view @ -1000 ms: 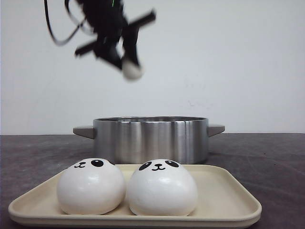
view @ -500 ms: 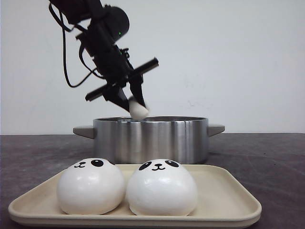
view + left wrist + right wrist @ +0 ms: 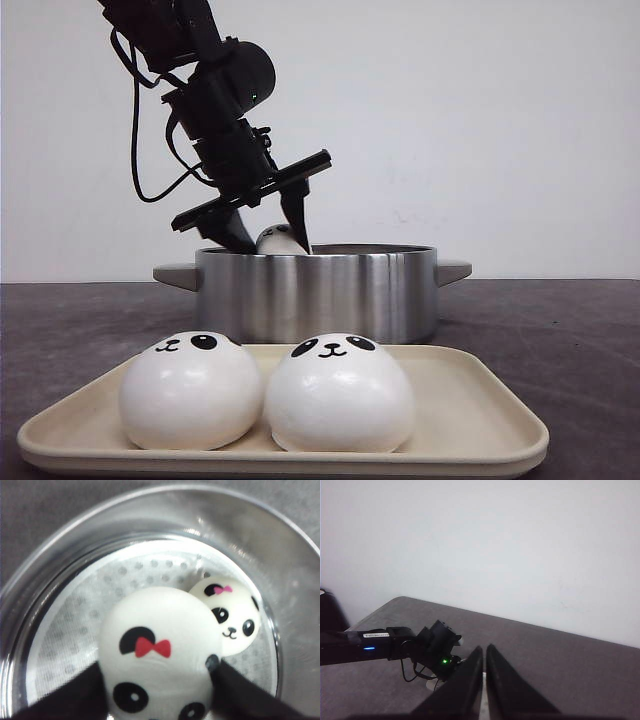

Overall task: Steam buns
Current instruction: 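Open the left gripper and raise it out of the pot, then lower the right gripper onto the nearer bun and close it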

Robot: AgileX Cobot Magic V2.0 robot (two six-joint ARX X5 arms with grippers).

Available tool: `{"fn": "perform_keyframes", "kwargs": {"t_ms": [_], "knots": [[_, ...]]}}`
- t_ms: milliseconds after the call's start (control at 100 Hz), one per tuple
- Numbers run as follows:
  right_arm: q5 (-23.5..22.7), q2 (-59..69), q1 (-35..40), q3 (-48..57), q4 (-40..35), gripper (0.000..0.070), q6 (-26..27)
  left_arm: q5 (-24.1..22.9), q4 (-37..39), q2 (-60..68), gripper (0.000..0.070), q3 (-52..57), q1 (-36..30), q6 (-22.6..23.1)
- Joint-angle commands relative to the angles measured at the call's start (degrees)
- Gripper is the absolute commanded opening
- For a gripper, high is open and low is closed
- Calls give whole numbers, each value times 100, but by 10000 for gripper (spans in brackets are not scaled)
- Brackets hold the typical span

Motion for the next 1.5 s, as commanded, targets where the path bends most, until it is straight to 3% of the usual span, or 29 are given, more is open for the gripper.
{"fn": "perform_keyframes", "kwargs": {"t_ms": [0,130,260,570,840,1110,1330,1370,1450,1490], "knots": [[-20,63,72,125,-348,6,79,-33,42,109,515,129,-35,9],[-133,63,72,125,-382,6,79,-31,63,109,539,129,-37,7],[-136,63,72,125,-389,6,79,-28,66,109,700,129,-37,-9],[-140,63,72,-247,-407,6,330,184,-68,-103,700,584,-59,-31],[-188,70,72,-2144,-118,6,1174,-96,-133,-1683,663,994,-391,522],[-1276,79,-4,-4653,1386,6,1821,-138,-682,-3858,663,994,-590,680],[-2813,487,-420,-5973,1932,9,2297,-138,-1342,-5243,663,994,-627,815],[-3005,619,-461,-6122,1939,51,2358,-136,-1508,-5434,663,994,-627,815],[-3139,918,-476,-6297,1945,272,2415,-138,-1832,-5786,663,994,-627,815],[-3152,1078,-476,-6325,1971,349,2424,-136,-1976,-5936,663,994,-627,828]]}}
